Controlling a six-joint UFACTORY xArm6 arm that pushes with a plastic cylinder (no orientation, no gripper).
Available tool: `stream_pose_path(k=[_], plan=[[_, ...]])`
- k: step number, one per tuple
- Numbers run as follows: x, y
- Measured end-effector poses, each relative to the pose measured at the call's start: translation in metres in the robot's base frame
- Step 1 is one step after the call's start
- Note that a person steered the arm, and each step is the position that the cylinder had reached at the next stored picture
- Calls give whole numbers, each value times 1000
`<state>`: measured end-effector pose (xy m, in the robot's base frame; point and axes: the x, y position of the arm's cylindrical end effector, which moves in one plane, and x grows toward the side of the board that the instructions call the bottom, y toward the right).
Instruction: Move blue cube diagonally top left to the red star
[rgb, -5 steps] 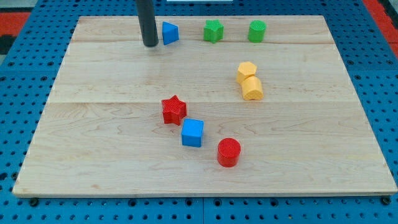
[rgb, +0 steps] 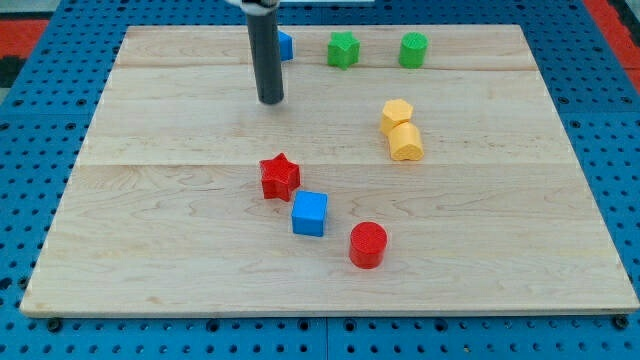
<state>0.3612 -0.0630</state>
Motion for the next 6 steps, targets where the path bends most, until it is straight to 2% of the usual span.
stream_pose_path(k=[1, 2, 3, 5, 6], plan=[[50, 65], [120, 93], [155, 77], [166, -70], [200, -70]])
